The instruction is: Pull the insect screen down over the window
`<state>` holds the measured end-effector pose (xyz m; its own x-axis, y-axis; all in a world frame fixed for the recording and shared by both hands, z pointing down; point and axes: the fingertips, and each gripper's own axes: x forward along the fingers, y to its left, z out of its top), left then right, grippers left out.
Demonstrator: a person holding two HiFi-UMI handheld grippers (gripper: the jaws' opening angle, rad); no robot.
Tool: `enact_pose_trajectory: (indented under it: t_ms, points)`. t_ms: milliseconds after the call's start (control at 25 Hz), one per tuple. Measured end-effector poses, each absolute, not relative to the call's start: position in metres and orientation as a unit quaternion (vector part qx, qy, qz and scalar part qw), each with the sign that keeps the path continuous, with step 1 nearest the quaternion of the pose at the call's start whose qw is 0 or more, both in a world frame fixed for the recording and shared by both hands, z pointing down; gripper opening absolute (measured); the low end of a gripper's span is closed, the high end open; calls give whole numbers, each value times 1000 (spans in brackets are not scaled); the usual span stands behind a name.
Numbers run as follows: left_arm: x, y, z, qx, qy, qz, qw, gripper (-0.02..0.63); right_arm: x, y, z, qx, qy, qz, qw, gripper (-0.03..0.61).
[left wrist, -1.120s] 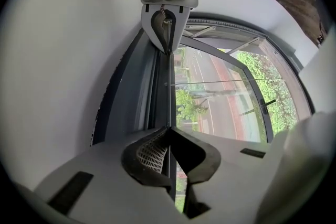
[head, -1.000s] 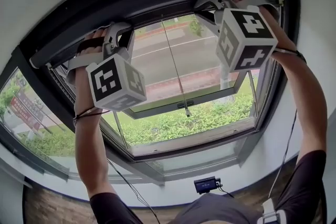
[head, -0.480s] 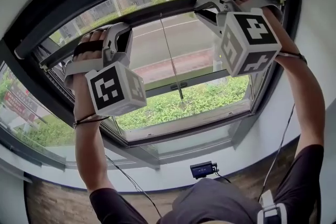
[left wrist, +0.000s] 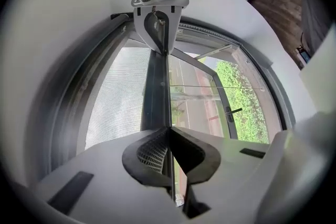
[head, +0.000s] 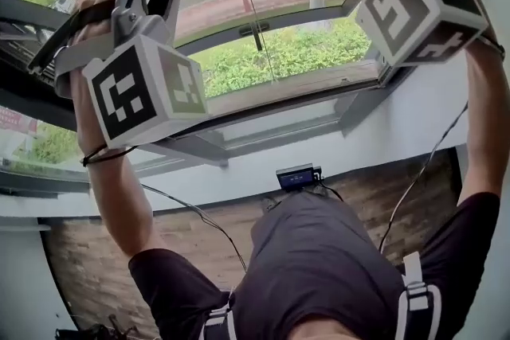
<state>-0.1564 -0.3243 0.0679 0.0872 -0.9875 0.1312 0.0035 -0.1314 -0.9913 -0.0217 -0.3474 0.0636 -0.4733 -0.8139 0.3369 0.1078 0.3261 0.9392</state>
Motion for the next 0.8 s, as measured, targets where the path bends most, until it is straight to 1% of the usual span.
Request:
enact_pose_trajectory:
  t_ms: [160,280,560,800]
  points:
    - [-157,-332,108,-577,426,-521,463,20,-23,-355,102,235,-692,-499,466,25]
    - [-159,-337,138,-594,420,-520,448,20,-25,-360,132,224,-704,-482,470,24]
    - [-161,-344,194,-623,404,-529,411,20,-26,-367,187,199,-721,-449,488,23]
    - [-168,-348,232,-628,395,-543,394,20,-27,-369,224,176,-733,-423,503,22]
